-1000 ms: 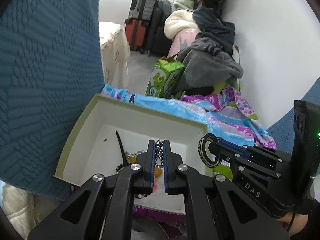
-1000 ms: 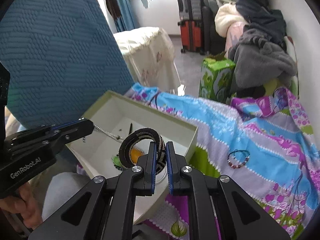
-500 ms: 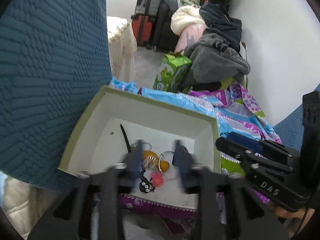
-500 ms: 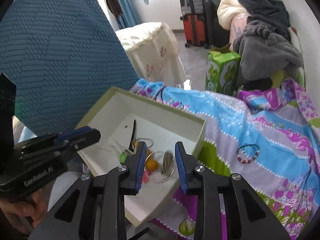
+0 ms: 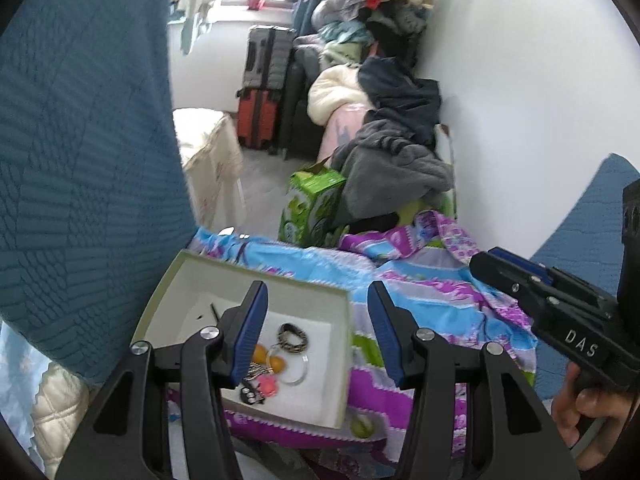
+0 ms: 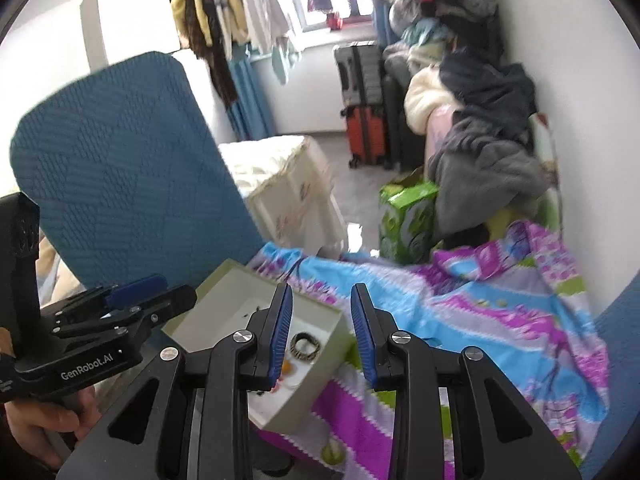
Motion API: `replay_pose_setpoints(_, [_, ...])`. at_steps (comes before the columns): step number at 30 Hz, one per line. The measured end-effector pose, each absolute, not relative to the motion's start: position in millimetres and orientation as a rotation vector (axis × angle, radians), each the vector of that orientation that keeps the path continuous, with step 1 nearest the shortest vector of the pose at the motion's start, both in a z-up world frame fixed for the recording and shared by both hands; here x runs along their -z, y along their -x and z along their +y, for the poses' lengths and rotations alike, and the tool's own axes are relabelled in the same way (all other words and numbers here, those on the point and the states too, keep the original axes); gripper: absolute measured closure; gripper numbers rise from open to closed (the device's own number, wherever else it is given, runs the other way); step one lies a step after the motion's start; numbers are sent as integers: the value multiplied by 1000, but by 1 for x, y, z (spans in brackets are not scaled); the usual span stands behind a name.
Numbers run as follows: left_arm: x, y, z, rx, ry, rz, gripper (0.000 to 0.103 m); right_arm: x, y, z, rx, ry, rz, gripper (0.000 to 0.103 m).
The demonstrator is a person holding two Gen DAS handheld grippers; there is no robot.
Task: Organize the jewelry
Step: 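Move both open tools back over the remaining jewelry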
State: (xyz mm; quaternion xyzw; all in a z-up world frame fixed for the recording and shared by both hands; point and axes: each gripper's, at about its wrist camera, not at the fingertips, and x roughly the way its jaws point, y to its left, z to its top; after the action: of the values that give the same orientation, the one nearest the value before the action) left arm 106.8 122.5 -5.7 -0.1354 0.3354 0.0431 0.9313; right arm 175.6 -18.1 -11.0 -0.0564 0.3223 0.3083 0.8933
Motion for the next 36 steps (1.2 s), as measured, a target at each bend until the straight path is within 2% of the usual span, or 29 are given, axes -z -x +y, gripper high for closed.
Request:
replay_pose_setpoints(7, [-9,-107,87,-28,260,645,50,-12,-164,-67,-559,96,592,75])
replay_pose_setpoints(15, [14,-118,49,74,258,668,50,1,-158,-127,-427,61,580,75])
replay_pose_setpoints(24, [66,-141,10,166,248,757,51,67,-150,-174,-352,-9,659,75])
replay_pose_setpoints(36, [131,-178,-22,231,210,840,52,168,-132,-170,-346,4,801,75])
